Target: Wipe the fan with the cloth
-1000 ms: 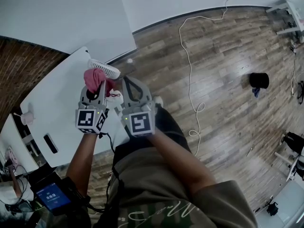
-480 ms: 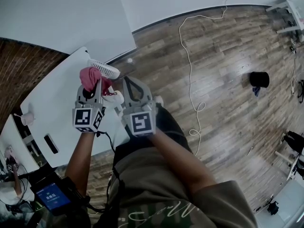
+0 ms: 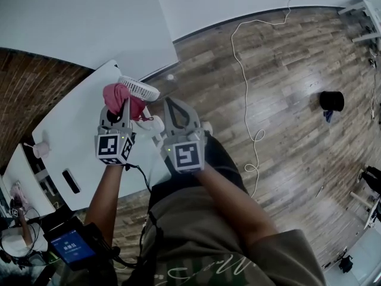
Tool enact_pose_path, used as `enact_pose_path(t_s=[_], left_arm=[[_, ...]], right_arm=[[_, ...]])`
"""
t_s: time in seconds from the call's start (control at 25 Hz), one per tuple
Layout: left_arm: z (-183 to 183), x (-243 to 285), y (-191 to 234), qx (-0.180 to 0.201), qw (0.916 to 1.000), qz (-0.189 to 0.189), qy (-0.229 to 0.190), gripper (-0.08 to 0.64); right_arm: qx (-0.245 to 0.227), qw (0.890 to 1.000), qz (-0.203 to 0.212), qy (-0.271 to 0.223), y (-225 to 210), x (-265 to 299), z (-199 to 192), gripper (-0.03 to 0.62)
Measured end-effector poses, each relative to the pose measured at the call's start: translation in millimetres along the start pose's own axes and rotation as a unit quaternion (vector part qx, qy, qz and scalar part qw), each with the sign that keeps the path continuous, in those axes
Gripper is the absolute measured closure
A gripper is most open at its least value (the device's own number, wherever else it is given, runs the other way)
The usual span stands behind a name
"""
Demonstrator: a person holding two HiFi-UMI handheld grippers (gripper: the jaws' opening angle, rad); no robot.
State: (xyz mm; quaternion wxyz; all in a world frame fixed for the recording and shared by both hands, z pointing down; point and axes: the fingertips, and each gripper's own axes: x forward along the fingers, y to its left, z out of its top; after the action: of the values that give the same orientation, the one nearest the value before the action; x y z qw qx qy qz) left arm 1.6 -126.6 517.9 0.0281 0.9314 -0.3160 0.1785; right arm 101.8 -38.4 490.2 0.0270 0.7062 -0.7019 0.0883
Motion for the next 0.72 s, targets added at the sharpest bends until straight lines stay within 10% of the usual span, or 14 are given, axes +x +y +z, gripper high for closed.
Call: enact_pose_path(t_s=[0.72], left_arm=[[-10.0, 2.7, 10.4, 0.005, 1.0000, 0.003, 0.002, 0.509]], right_arm=[[0.004, 1.000, 0.001, 0.013, 2.1, 9.6, -9.6, 0.592]])
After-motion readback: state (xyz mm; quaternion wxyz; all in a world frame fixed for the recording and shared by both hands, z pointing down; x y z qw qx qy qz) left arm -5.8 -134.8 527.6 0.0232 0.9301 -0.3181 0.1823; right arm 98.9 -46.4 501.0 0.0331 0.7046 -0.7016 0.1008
